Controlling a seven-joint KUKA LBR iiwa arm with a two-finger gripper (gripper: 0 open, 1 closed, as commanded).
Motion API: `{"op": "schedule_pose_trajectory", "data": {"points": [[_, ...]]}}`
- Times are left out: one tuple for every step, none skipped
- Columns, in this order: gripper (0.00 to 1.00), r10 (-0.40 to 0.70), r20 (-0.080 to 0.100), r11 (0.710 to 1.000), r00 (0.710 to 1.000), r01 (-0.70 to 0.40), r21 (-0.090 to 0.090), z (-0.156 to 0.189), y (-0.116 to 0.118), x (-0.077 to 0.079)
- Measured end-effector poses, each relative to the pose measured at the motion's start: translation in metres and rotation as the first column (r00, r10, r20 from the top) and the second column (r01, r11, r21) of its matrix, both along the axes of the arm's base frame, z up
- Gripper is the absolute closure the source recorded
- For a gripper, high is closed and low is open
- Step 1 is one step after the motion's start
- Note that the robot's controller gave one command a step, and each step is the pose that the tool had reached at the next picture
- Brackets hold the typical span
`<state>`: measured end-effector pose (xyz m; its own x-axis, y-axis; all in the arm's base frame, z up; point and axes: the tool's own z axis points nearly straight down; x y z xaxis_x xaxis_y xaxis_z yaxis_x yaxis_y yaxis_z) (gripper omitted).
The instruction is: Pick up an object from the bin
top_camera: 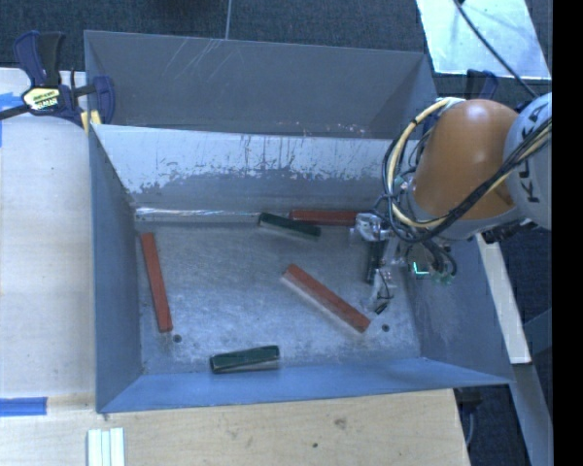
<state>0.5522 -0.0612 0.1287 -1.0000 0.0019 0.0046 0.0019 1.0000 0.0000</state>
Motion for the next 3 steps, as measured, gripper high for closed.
{"op": "schedule_pose_trajectory", "data": {"points": [[0.0,-0.146,0.001,0.989,0.989,0.146,0.0,-0.061,0.014,-0.034],[1.0,-0.144,0.009,0.99,0.99,0.144,0.0,-0.058,0.014,-0.031],[1.0,-0.196,0.015,0.981,0.981,0.196,0.001,0.111,0.011,-0.05]]}}
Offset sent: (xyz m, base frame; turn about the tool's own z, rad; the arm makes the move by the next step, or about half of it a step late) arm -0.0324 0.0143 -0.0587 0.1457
